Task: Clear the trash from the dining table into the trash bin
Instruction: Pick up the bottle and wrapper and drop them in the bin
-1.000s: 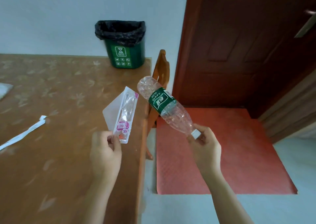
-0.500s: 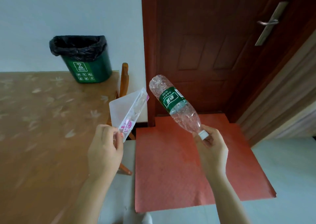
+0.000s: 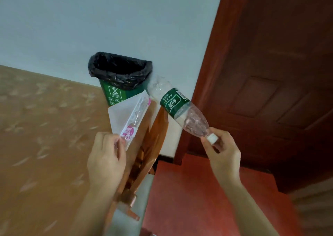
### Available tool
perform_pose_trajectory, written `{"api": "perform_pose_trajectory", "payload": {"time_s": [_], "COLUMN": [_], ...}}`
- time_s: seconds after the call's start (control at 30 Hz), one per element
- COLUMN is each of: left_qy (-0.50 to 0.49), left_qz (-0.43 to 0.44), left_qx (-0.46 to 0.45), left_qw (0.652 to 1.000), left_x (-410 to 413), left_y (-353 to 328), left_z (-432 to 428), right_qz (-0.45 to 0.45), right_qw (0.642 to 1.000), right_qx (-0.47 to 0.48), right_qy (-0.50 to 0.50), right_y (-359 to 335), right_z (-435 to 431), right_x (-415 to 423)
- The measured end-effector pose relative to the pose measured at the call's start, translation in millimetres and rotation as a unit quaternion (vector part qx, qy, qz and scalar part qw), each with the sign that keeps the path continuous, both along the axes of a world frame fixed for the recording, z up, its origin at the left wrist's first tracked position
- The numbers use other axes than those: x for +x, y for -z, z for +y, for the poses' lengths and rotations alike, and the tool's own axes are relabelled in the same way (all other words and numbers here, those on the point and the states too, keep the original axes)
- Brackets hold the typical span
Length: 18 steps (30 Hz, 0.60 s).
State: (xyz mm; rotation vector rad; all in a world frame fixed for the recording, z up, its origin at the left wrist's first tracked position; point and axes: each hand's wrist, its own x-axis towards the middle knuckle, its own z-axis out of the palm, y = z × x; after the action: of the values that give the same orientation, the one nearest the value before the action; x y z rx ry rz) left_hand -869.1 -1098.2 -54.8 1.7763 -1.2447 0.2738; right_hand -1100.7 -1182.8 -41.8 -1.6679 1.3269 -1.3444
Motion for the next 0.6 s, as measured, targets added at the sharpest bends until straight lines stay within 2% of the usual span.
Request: {"api": "perform_pose_trajectory", "payload": {"time_s": [0.2, 0.3, 0.47, 0.6], "left_qy": [-0.074, -0.124, -0.241, -0.322], "left_qz": [0.039, 0.022, 0.021, 0.021], "left_qx": [0.036, 0.041, 0.045, 0.035], "left_qw": [0.996, 0.991, 0.969, 0.946], "left_x": [26, 39, 51, 51], "left_y": [3, 7, 3, -6], "left_z": [-37, -55, -90, -121], "right_qz": [-0.016, -0.005, -0.021, 0.031], "right_qw": [0.995, 0.992, 0.98, 0.959], "right_qx": [0.018, 0.016, 0.025, -0.005], "right_qy": [-0.093, -0.128, -0.197, -0.28], "right_y": [3, 4, 2, -5], "right_z": [-78, -124, -209, -272], "right_x": [52, 82, 133, 166]}}
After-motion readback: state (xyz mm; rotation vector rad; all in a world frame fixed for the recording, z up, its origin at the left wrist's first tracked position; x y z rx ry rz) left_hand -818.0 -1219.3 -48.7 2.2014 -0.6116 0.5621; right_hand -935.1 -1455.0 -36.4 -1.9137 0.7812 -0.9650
